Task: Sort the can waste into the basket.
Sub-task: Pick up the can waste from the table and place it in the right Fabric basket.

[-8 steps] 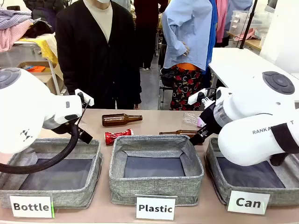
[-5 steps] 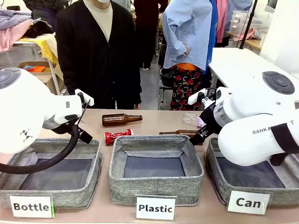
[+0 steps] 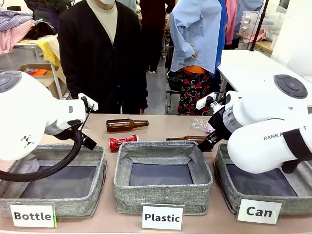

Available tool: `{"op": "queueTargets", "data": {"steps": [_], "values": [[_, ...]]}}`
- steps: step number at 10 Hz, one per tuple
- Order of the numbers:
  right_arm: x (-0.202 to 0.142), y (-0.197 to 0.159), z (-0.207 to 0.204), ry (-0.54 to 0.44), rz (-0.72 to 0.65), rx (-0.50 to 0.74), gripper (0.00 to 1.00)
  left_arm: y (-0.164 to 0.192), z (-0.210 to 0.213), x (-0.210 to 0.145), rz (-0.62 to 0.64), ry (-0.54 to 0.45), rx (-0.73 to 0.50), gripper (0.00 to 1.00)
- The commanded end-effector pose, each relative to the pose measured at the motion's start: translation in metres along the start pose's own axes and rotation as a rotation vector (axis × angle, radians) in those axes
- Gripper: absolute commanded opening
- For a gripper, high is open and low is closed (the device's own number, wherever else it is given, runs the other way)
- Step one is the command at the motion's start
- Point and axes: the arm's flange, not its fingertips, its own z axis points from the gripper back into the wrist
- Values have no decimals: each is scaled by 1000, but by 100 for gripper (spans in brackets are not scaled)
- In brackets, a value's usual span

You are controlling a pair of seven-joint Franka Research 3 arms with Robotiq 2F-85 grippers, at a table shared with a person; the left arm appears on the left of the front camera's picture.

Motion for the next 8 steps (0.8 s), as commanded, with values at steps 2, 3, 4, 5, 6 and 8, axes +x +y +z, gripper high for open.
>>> {"op": "queueTargets", "data": {"steps": [2, 3, 4, 5, 6, 8], "values": [[0, 0, 0, 0, 0, 0, 100, 0, 0, 0, 0, 0, 0, 100], [0, 0, 0, 0, 0, 0, 100, 0, 0, 0, 0, 0, 0, 100], [0, 0, 0, 0, 0, 0, 100, 0, 0, 0, 0, 0, 0, 100], [0, 0, 0, 0, 0, 0, 100, 0, 0, 0, 0, 0, 0, 100], [0, 0, 0, 0, 0, 0, 100, 0, 0, 0, 0, 0, 0, 100], [0, 0, 0, 0, 0, 0, 100, 0, 0, 0, 0, 0, 0, 100]]}}
